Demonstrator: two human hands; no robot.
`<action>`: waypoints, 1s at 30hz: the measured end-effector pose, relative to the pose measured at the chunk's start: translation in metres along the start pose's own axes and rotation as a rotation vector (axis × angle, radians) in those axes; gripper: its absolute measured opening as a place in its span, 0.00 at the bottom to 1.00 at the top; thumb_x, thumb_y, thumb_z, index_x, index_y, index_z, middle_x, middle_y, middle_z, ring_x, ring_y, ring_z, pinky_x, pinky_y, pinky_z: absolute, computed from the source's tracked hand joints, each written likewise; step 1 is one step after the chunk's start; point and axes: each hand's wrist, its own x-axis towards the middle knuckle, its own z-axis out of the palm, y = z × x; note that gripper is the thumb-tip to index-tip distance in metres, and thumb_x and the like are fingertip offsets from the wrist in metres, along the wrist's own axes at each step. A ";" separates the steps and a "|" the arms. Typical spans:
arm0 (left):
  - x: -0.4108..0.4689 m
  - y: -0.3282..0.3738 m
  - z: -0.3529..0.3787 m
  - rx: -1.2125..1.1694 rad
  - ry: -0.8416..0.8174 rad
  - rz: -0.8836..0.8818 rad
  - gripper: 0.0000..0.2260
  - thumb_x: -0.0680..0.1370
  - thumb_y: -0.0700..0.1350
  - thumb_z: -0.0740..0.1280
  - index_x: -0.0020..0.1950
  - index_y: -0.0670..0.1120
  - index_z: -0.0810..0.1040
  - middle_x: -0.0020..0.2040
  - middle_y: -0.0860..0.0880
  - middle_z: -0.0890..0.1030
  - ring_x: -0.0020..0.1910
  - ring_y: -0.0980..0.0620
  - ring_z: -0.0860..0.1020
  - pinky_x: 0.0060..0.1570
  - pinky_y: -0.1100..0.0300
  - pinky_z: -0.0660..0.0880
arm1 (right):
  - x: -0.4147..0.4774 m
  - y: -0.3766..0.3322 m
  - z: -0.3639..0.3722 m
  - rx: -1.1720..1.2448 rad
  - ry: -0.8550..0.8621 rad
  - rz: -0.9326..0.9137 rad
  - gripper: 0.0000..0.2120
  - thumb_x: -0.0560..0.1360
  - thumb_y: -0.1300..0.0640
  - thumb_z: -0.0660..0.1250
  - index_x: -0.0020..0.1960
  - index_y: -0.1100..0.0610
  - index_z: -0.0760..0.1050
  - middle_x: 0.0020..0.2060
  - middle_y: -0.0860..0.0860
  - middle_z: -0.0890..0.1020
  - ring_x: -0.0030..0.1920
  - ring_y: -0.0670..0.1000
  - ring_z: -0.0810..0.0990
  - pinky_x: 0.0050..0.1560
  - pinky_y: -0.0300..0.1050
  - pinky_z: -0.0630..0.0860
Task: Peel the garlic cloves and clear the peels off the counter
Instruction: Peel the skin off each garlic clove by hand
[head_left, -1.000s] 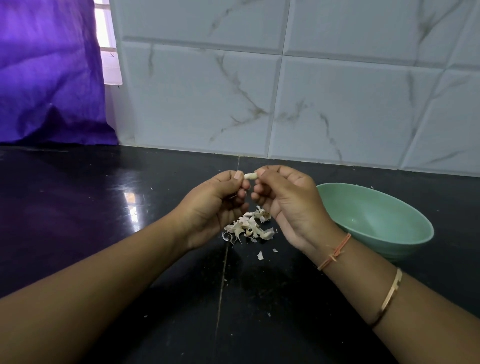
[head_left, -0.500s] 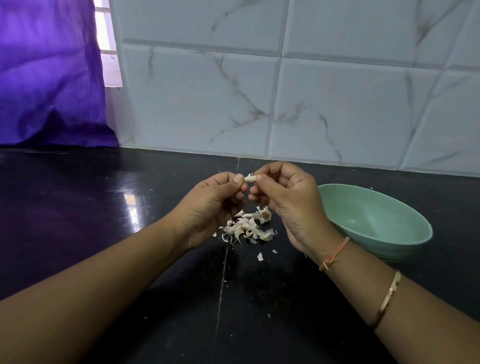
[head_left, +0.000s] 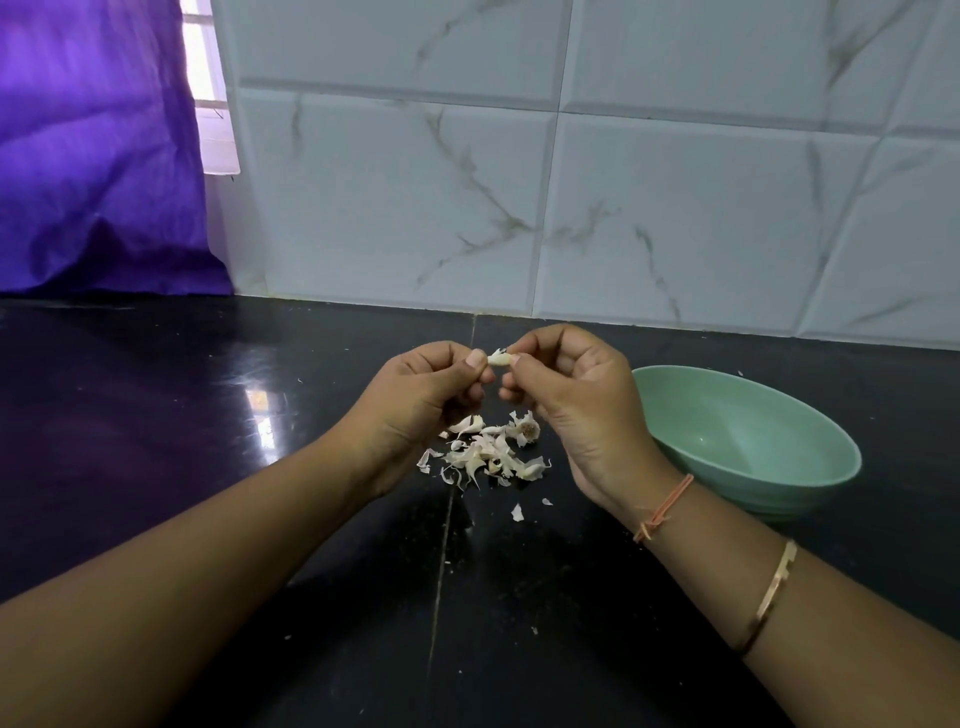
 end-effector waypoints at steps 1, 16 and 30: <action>0.000 0.000 0.000 0.076 0.028 0.040 0.12 0.77 0.40 0.62 0.34 0.45 0.76 0.32 0.49 0.75 0.29 0.60 0.71 0.40 0.63 0.69 | 0.000 0.001 0.000 -0.100 0.014 -0.057 0.10 0.71 0.71 0.66 0.38 0.58 0.75 0.31 0.51 0.80 0.31 0.47 0.78 0.38 0.42 0.78; -0.002 -0.003 0.000 0.634 0.283 0.323 0.11 0.74 0.45 0.69 0.32 0.50 0.74 0.28 0.51 0.73 0.27 0.59 0.67 0.30 0.64 0.65 | -0.001 0.009 0.001 -0.812 0.062 -0.622 0.03 0.69 0.63 0.64 0.40 0.60 0.77 0.37 0.51 0.78 0.34 0.49 0.76 0.35 0.51 0.77; 0.003 -0.008 -0.006 0.440 0.105 0.327 0.10 0.76 0.42 0.67 0.35 0.51 0.75 0.30 0.56 0.76 0.35 0.56 0.72 0.38 0.63 0.69 | 0.004 0.006 -0.005 -0.104 -0.048 0.073 0.07 0.76 0.68 0.63 0.44 0.60 0.78 0.35 0.54 0.81 0.34 0.45 0.79 0.40 0.39 0.79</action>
